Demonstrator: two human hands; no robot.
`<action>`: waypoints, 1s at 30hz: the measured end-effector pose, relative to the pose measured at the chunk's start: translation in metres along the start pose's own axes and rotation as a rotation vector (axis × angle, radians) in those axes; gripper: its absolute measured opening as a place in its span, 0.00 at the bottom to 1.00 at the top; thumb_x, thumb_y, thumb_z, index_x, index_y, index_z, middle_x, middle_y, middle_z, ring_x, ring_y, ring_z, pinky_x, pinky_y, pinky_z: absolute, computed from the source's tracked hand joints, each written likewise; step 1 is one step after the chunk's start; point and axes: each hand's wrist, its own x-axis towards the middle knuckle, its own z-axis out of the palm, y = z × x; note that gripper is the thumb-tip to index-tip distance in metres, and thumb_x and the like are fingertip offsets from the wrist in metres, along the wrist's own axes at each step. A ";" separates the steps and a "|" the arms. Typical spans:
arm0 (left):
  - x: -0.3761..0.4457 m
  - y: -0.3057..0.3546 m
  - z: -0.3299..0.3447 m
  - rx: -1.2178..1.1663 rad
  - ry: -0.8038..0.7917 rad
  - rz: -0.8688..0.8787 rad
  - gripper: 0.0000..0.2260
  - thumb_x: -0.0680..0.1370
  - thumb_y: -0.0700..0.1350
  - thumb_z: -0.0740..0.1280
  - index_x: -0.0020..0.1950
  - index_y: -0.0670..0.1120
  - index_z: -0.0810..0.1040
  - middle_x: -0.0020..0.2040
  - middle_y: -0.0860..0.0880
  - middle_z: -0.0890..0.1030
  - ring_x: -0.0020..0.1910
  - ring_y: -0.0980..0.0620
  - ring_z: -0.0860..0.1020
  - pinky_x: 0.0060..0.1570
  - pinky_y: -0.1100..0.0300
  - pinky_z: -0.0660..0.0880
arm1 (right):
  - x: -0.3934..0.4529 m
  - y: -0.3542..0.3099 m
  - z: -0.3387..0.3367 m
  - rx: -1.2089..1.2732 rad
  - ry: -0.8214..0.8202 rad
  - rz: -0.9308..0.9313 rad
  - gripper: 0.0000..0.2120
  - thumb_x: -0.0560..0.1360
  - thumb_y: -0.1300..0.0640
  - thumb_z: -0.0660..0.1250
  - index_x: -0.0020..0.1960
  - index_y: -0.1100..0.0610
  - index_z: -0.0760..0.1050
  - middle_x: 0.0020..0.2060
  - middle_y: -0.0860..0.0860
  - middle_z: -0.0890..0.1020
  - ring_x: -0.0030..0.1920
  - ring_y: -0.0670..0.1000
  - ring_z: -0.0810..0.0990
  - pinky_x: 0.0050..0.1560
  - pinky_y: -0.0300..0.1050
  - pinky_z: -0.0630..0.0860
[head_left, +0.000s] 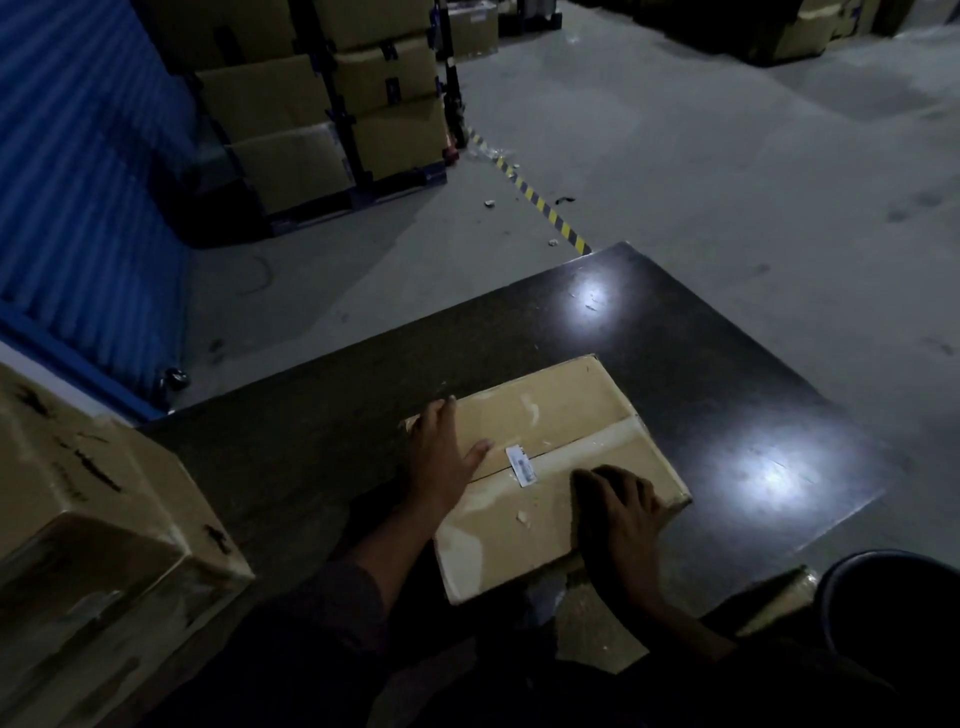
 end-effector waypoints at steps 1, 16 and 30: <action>0.001 0.001 -0.003 -0.001 0.008 -0.016 0.37 0.75 0.61 0.69 0.78 0.47 0.61 0.75 0.46 0.62 0.71 0.43 0.67 0.67 0.47 0.68 | 0.006 0.000 -0.001 0.023 -0.018 -0.004 0.26 0.72 0.43 0.55 0.65 0.51 0.73 0.62 0.51 0.74 0.63 0.54 0.68 0.62 0.51 0.64; -0.069 -0.024 -0.031 0.026 0.067 -0.276 0.29 0.68 0.71 0.69 0.50 0.50 0.67 0.47 0.48 0.79 0.46 0.43 0.80 0.41 0.52 0.74 | 0.134 -0.022 -0.005 0.141 -0.310 -0.232 0.16 0.80 0.59 0.62 0.67 0.56 0.73 0.67 0.54 0.73 0.68 0.54 0.69 0.68 0.47 0.64; -0.046 -0.013 0.007 -0.011 0.208 0.145 0.12 0.72 0.57 0.71 0.48 0.52 0.75 0.44 0.54 0.78 0.46 0.48 0.76 0.49 0.52 0.68 | 0.041 -0.029 0.006 0.116 -0.054 -0.036 0.12 0.75 0.50 0.68 0.58 0.46 0.77 0.54 0.48 0.75 0.55 0.49 0.72 0.59 0.53 0.71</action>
